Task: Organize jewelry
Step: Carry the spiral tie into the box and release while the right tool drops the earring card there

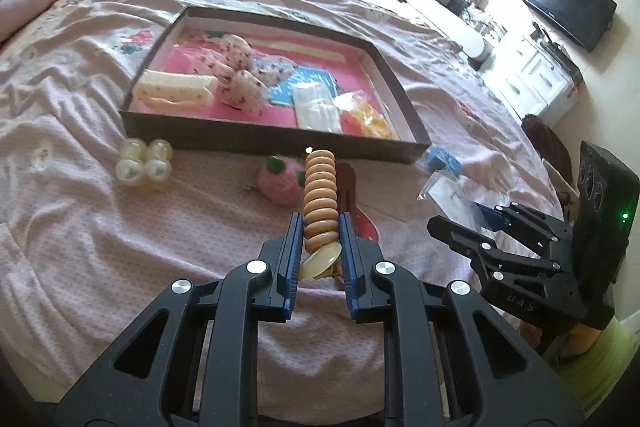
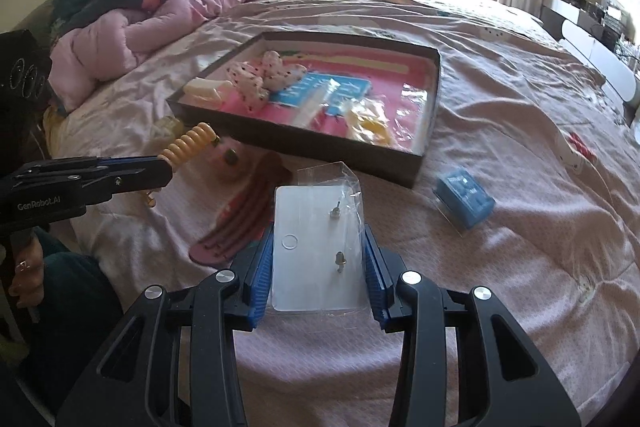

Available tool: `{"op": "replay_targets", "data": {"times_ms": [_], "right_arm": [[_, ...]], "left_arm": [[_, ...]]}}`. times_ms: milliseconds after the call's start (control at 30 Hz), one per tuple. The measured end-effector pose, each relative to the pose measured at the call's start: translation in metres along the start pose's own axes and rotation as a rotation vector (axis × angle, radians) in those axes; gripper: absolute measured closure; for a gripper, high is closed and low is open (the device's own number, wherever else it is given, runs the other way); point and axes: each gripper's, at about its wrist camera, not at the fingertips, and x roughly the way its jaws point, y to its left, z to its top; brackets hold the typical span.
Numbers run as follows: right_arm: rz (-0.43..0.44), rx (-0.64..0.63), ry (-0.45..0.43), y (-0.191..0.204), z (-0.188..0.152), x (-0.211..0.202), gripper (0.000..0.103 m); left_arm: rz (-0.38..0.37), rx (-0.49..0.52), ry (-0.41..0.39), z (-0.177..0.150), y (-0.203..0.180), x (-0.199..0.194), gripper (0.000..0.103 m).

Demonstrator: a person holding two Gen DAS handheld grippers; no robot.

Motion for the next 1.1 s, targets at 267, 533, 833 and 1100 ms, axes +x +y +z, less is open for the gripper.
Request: {"op": "replay_targets", "data": {"times_ms": [267,533,833,1100], "right_arm": [[0.023,-0.022,-0.013,0.015,0.018,0.006,0.065],[0.039,-0.038,-0.039,0.027,0.036,0.011,0.065],[0.056,-0.025,-0.09,0.027,0.059,0.009,0.065],[0.049,-0.003,-0.133,0.019,0.075,0.002,0.065]], "left_arm": [[0.036,-0.021,-0.051,0.009,0.016,-0.012,0.091],[0.064,-0.039,-0.087,0.014,0.031,-0.022,0.091],[0.076,-0.057,-0.105,0.021,0.04,-0.025,0.091],[0.071,-0.057,-0.112,0.037,0.037,-0.024,0.091]]}}
